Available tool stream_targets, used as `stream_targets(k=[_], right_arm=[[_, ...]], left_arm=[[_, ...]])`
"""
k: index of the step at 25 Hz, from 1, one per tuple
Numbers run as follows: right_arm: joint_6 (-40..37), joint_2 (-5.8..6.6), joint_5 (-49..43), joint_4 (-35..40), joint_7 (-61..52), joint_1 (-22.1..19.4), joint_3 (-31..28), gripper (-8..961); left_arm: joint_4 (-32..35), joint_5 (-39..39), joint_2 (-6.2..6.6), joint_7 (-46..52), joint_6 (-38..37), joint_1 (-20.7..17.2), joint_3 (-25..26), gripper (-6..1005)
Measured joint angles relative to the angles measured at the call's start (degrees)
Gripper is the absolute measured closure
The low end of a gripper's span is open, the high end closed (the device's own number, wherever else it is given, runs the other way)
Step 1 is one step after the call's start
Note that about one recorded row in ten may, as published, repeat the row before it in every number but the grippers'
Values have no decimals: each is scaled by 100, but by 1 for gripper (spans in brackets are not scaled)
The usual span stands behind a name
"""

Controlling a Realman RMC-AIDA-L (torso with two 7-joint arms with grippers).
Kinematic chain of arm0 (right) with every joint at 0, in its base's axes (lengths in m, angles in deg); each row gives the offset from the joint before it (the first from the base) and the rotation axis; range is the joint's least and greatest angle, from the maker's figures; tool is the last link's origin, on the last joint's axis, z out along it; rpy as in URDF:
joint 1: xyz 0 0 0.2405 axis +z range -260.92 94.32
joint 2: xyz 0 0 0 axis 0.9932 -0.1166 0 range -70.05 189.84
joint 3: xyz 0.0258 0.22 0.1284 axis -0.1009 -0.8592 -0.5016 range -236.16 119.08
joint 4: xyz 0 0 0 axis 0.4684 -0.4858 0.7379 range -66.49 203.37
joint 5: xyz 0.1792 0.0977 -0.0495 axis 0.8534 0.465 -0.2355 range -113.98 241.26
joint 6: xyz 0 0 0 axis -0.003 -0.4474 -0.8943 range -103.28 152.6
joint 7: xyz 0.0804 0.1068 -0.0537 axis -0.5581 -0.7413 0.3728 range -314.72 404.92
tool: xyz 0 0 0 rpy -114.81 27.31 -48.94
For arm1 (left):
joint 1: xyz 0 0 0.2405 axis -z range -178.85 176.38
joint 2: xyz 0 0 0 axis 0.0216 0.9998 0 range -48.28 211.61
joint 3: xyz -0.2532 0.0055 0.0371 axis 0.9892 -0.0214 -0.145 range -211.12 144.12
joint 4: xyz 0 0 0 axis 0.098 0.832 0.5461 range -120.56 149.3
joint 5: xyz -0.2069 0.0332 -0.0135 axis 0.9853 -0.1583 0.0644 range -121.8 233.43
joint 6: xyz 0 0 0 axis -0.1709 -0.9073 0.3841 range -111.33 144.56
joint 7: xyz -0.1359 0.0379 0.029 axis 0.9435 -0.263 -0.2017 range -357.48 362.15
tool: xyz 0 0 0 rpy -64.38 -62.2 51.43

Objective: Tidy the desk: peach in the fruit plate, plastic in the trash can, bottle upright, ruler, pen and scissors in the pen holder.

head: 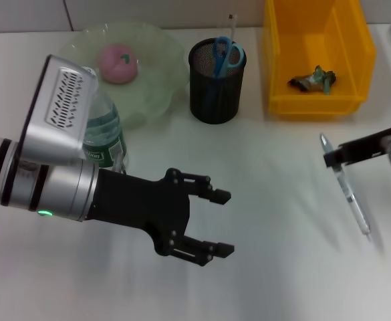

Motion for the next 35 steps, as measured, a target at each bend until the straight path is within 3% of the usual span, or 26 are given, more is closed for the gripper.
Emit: stream_targets(k=[3, 4, 7, 8, 9, 11, 12, 13, 14, 17, 18, 19, 23, 24, 26, 29, 31, 33, 35], right_arm=[[210, -5, 1250, 401, 668, -611, -617, 832], [210, -5, 1250, 401, 668, -611, -617, 832], [451, -5, 2414, 292, 1350, -1038, -1002, 832], [619, -5, 3225, 4, 1884, -1274, -1189, 832], [619, -5, 3225, 4, 1884, -1274, -1189, 832], [793, -2, 4200, -520, 2602, -1455, -1330, 832], [835, 1, 4727, -910, 3048, -1518, -1393, 832], [849, 10, 5868, -1767, 4005, -1557, -1484, 832], [849, 10, 5868, -1767, 4005, -1557, -1484, 832], [606, 23, 7336, -3243, 5450, -1430, -1532, 833], [272, 29, 8161, -4275, 6341, -1222, -1548, 833], [272, 29, 8161, -4275, 6341, -1222, -1548, 833], [-721, 40, 9443, -6488, 8031, -555, -1557, 833], [-721, 40, 9443, -6488, 8031, -555, -1557, 833], [-1190, -3, 9893, -7452, 8708, -245, -1557, 833], [-1488, -19, 10161, -7940, 8998, -108, -1559, 833], [-1956, -23, 10564, -8558, 9295, 68, -1560, 833], [-2093, -24, 10676, -8738, 9352, 132, -1560, 833], [-2353, -25, 10795, -9018, 9396, 253, -1609, 833]], left_arm=[[-67, 409, 0, -272, 70, -102, 71, 218], [-67, 409, 0, -272, 70, -102, 71, 218], [-258, 685, -6, -424, 92, -127, 310, 219], [-461, 900, -7, -567, 95, -129, 459, 219], [-461, 900, -7, -567, 95, -129, 459, 219], [-712, 1121, -9, -796, 98, -138, 611, 219], [-817, 1206, -11, -902, 98, -145, 675, 219], [-1091, 1410, -15, -1178, 102, -148, 781, 219], [-1091, 1410, -15, -1178, 102, -148, 781, 219], [-1497, 1730, -23, -1539, 156, -134, 826, 220], [-1805, 2068, -34, -1857, 244, -130, 822, 220], [-1805, 2068, -34, -1857, 244, -130, 822, 220], [-2518, 2750, -59, -2598, 398, -39, 760, 221], [-2518, 2750, -59, -2598, 398, -39, 760, 221], [-3117, 3310, -61, -3072, 412, 145, 633, 221], [-3420, 3771, -61, -3382, 414, 240, 443, 221], [-3651, 4349, -62, -3748, 404, 288, 126, 222], [-3745, 5248, -60, -4075, 398, 296, -545, 222], [-3738, 5594, -61, -4148, 405, 292, -825, 222]])
